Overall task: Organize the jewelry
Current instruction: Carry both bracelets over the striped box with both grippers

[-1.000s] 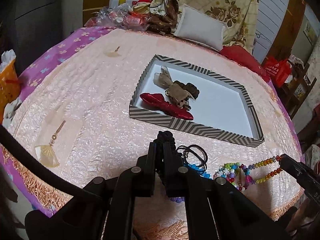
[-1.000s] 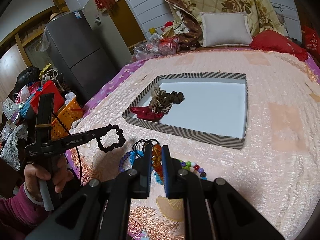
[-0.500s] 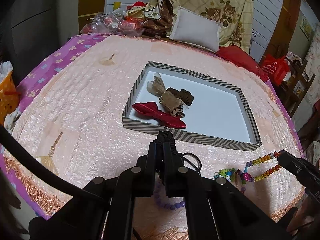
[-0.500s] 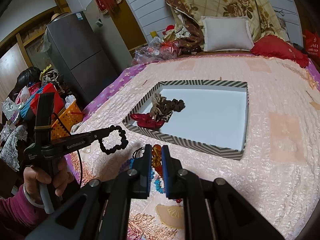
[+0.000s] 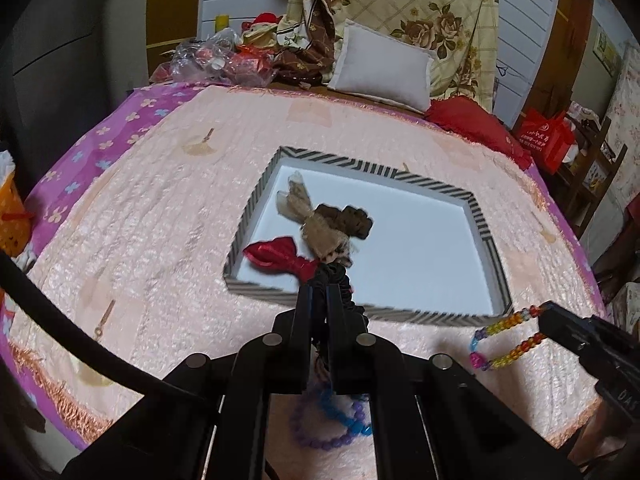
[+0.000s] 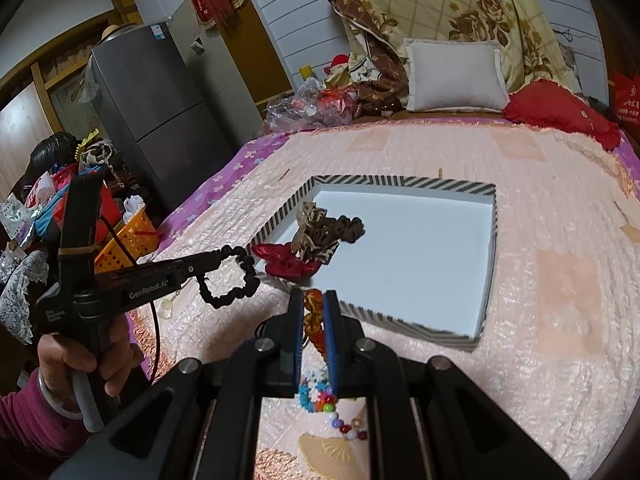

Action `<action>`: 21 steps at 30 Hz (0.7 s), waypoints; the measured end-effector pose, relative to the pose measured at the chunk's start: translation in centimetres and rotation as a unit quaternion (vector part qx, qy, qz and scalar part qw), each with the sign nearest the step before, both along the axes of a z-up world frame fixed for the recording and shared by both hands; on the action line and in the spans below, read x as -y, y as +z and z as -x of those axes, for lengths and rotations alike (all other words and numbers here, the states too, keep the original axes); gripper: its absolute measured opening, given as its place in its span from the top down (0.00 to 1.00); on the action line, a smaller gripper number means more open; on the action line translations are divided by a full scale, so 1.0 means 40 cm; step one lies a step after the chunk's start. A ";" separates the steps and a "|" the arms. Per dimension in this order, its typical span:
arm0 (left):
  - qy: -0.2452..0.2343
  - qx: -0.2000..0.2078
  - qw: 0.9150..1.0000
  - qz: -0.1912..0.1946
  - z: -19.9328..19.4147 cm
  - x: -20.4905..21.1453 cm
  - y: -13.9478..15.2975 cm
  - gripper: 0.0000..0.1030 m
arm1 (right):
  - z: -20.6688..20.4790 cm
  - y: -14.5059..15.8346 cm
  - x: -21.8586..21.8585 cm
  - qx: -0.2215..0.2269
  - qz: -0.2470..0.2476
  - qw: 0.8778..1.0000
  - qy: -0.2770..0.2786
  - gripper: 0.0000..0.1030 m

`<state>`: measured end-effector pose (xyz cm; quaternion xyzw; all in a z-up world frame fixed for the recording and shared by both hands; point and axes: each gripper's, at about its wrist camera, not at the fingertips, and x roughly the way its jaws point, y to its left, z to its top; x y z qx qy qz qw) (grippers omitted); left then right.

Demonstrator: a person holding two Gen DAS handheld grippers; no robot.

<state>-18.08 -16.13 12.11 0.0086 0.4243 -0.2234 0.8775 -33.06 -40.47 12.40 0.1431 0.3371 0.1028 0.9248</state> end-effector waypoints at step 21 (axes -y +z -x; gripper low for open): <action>-0.015 -0.097 0.995 0.030 -0.169 0.176 -0.124 0.94 | -0.226 -0.088 0.065 -0.050 -0.028 0.998 -0.016 0.91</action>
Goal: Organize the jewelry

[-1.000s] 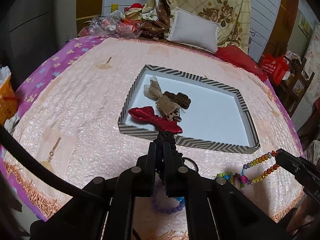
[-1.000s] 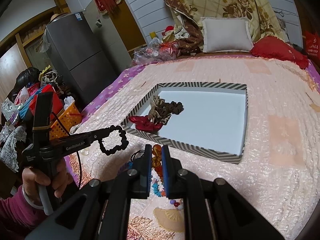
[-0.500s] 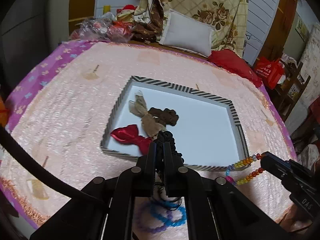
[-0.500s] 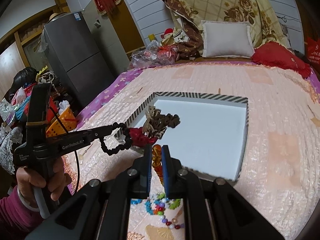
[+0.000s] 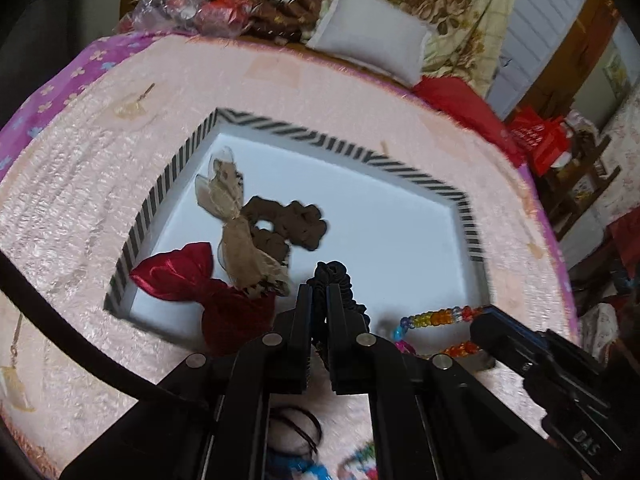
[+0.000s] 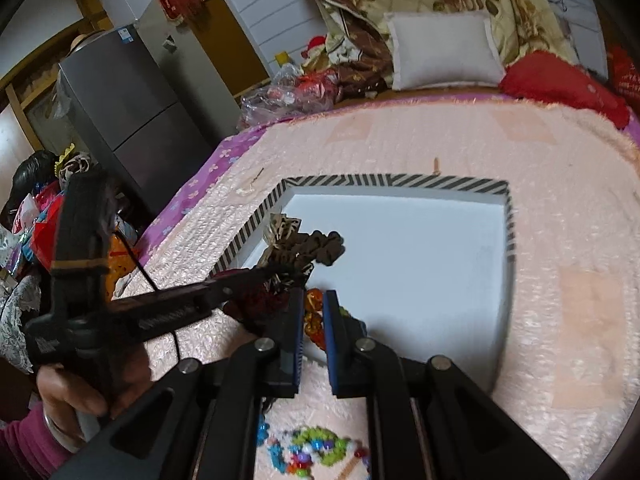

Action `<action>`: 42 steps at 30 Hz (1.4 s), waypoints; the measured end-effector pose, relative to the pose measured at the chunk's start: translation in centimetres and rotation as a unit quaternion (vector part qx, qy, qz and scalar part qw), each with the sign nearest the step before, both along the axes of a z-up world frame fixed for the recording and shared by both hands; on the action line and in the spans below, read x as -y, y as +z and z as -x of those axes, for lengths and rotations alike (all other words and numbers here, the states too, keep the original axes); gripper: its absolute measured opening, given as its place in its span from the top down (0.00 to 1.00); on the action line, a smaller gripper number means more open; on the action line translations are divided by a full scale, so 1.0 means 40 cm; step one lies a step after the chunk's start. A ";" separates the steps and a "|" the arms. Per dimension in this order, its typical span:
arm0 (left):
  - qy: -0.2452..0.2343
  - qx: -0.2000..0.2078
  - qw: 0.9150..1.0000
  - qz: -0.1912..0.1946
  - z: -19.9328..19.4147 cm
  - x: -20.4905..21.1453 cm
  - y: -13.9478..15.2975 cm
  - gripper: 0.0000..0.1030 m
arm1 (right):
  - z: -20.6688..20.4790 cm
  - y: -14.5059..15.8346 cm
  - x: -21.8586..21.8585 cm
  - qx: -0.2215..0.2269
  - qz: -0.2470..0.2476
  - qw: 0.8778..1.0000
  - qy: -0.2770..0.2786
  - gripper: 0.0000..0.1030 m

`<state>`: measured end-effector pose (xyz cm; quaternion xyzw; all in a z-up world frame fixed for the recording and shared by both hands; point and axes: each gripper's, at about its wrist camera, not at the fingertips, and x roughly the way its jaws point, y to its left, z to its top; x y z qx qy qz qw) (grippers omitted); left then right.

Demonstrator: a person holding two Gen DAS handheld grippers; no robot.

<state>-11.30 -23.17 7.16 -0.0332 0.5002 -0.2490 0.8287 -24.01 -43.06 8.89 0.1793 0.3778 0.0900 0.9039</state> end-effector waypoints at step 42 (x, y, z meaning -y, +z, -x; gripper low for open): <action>0.014 0.098 0.991 -0.088 0.195 -0.097 0.026 0.68 | 0.222 -0.051 -0.007 -0.023 0.033 0.998 -0.047 0.56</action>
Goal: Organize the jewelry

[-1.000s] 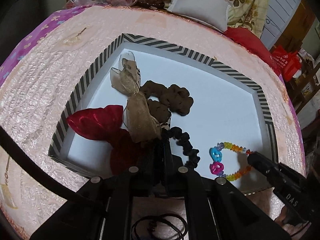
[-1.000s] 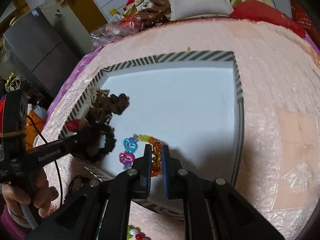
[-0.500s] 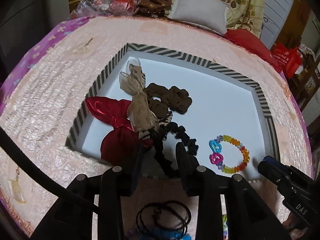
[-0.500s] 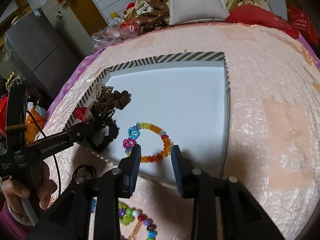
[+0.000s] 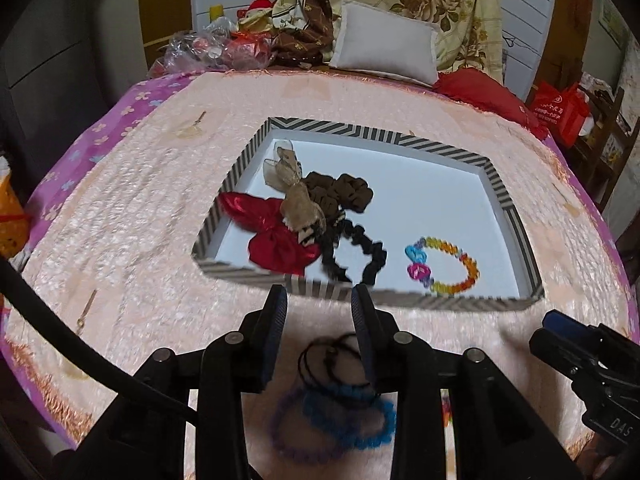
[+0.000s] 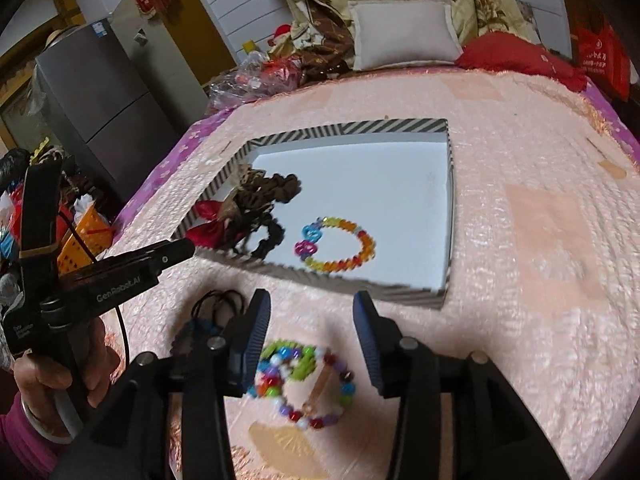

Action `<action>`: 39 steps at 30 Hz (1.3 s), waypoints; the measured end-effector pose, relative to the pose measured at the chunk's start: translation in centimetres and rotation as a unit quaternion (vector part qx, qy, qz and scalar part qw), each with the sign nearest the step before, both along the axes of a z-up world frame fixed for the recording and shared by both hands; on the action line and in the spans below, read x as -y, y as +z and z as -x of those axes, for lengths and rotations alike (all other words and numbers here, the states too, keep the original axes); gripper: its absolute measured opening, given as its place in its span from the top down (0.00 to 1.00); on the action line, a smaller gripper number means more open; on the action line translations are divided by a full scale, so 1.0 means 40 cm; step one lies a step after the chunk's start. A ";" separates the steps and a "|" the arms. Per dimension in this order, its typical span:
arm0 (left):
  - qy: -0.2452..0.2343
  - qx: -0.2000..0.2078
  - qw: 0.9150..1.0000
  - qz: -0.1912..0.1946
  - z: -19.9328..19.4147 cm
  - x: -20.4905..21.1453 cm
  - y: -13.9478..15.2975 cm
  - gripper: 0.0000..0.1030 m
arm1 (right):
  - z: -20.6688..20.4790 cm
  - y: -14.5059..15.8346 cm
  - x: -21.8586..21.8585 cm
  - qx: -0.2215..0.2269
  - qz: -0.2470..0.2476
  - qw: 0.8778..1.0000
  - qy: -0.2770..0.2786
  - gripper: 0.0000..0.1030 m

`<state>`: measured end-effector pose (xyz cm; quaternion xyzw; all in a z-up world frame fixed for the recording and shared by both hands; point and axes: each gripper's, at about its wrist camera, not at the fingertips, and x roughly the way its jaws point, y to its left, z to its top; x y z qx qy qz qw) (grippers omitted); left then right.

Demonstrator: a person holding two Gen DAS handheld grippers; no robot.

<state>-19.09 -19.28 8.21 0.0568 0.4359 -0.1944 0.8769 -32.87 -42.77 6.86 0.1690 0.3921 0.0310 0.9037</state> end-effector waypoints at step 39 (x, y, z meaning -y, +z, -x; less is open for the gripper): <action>0.014 0.013 1.000 -0.024 0.150 -0.105 -0.047 0.68 | 0.122 -0.003 -0.086 0.005 0.055 0.998 0.007 0.47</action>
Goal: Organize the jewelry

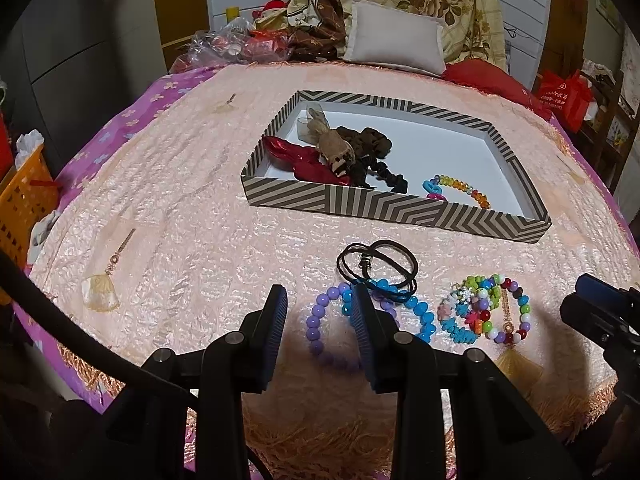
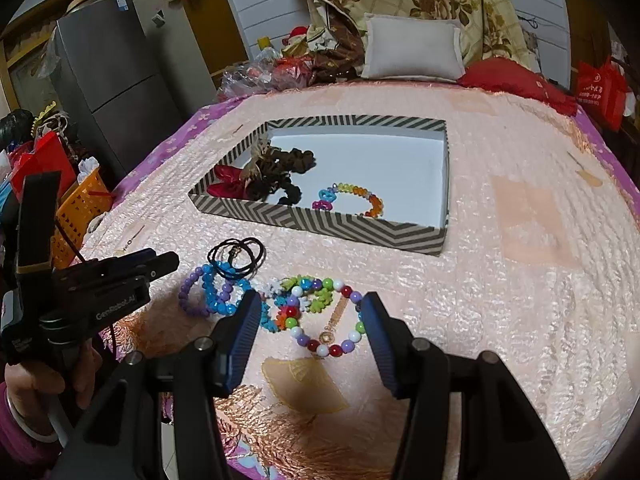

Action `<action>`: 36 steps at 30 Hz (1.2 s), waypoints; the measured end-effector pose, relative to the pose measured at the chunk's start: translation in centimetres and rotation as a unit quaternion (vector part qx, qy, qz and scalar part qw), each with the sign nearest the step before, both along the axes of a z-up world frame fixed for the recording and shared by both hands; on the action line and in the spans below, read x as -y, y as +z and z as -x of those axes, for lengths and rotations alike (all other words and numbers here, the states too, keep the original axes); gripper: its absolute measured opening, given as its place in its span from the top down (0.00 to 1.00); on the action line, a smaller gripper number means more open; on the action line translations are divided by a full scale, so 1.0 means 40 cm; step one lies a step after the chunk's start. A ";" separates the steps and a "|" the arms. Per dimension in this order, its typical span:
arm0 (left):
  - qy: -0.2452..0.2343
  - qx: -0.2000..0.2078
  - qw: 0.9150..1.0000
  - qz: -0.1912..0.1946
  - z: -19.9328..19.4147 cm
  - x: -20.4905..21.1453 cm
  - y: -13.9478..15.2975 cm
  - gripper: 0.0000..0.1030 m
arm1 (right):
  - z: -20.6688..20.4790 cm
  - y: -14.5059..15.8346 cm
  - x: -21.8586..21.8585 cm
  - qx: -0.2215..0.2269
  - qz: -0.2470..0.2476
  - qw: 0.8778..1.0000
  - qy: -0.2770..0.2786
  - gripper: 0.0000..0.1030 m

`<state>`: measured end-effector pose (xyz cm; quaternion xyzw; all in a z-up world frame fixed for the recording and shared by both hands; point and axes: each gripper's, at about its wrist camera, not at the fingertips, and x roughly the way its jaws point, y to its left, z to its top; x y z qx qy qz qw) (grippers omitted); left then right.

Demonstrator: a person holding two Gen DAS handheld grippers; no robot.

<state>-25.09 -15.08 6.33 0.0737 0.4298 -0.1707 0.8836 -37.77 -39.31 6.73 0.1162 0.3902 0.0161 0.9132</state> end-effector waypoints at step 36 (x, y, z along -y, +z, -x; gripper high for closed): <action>0.011 -0.152 0.979 0.136 -0.114 -0.091 -0.071 0.68 | -0.035 -0.068 0.025 -0.040 0.016 0.999 -0.007 0.43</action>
